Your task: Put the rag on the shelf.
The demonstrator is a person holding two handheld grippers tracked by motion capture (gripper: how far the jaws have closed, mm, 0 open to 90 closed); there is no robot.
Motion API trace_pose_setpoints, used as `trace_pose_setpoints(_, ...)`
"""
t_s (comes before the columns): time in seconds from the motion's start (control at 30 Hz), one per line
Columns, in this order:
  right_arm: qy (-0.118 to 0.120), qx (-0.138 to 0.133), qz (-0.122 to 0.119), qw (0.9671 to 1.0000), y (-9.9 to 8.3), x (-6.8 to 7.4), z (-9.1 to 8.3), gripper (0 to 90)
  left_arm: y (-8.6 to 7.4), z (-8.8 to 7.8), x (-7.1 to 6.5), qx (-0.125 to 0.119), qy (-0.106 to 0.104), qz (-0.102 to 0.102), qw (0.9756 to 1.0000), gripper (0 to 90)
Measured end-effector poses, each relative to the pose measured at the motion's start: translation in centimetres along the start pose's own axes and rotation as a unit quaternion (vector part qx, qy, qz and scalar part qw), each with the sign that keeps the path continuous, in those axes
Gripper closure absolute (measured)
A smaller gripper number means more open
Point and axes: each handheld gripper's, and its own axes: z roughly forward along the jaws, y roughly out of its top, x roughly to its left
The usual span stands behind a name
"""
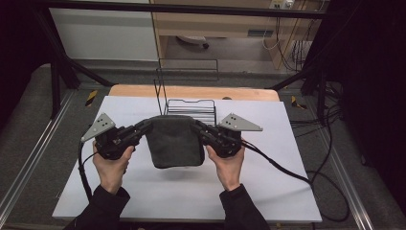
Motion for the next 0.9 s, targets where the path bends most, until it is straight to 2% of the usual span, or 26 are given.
trace_pose_setpoints(0.2, -0.007, -0.021, -0.010, 0.9997, 1.4, 0.1, -0.3, 81.4, 1.4, 0.4, 0.0, -0.026, -0.006, -0.006, 0.9996, 79.2)
trace_pose_setpoints(0.53, -0.020, -0.056, -0.024, 0.9980, 3.9, 0.3, -1.1, 81.5, 3.9, 1.2, -0.6, -0.063, -0.012, -0.001, 0.9979, 79.3)
trace_pose_setpoints(0.67, -0.029, -0.070, -0.026, 0.9968, 4.7, 0.3, -1.3, 81.6, 4.8, 1.5, -0.9, -0.075, -0.011, 0.007, 0.9971, 79.4)
trace_pose_setpoints(0.9, -0.039, -0.091, -0.031, 0.9946, 6.4, 0.3, -1.3, 81.7, 6.2, 2.1, -0.9, -0.092, -0.014, 0.005, 0.9957, 79.4)
